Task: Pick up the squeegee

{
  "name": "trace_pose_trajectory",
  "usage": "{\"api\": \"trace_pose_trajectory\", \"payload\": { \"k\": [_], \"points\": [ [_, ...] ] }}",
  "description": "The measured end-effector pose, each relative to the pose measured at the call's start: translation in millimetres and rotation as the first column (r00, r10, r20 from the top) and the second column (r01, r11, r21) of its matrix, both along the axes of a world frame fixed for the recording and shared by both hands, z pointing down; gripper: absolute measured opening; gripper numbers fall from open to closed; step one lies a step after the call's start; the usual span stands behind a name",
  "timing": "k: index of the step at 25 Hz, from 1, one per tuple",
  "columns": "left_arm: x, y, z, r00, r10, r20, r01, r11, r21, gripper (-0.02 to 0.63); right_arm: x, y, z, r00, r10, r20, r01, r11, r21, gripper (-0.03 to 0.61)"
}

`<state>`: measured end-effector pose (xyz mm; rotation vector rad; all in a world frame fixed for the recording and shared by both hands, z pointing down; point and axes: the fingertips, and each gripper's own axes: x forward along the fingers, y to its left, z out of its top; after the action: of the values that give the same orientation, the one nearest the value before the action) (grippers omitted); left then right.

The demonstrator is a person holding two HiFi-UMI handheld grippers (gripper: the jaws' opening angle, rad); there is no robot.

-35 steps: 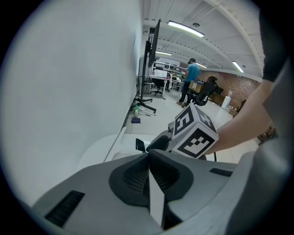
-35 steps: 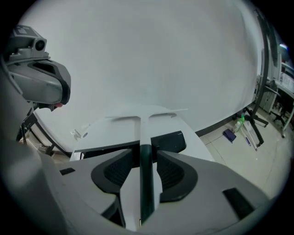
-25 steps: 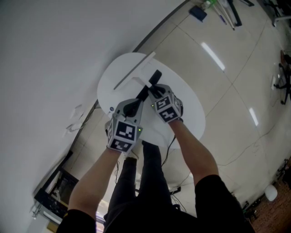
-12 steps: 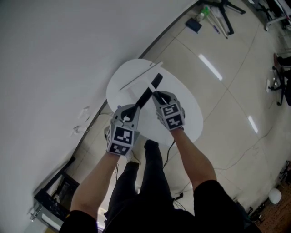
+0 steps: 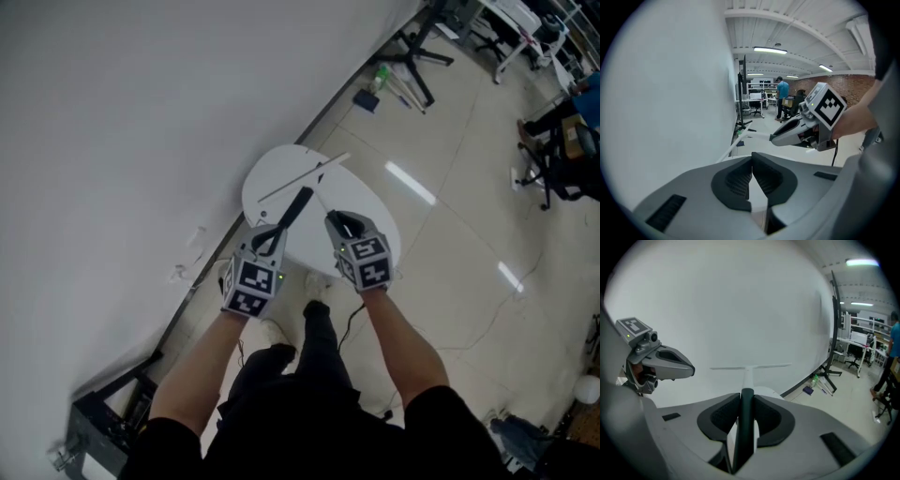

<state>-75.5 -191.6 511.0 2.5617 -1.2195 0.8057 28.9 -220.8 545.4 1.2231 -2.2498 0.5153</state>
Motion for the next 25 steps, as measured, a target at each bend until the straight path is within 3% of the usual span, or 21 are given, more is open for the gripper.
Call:
{"api": "trace_pose_trajectory", "payload": {
  "k": [5, 10, 19, 25],
  "points": [
    [-12, 70, -57, 0.998, 0.065, -0.007, -0.065, 0.997, 0.041, 0.005, -3, 77, -83, 0.998, 0.055, 0.027, -0.056, 0.997, 0.061, 0.100],
    [-11, 125, -96, 0.994, 0.108, -0.013, -0.106, 0.991, 0.085, 0.003, 4, 139, -134, 0.996, 0.075, 0.048, -0.081, 0.989, 0.123, 0.100],
    [31, 171, -136, 0.997, 0.078, -0.018, -0.074, 0.979, 0.188, 0.005, 56, 199, -166, 0.998, 0.019, 0.054, -0.028, 0.982, 0.184, 0.100],
    [57, 195, -136, 1.000, 0.019, 0.002, -0.019, 0.979, 0.201, 0.003, 92, 216, -174, 0.998, -0.031, 0.056, 0.019, 0.978, 0.206, 0.100]
  ]
}}
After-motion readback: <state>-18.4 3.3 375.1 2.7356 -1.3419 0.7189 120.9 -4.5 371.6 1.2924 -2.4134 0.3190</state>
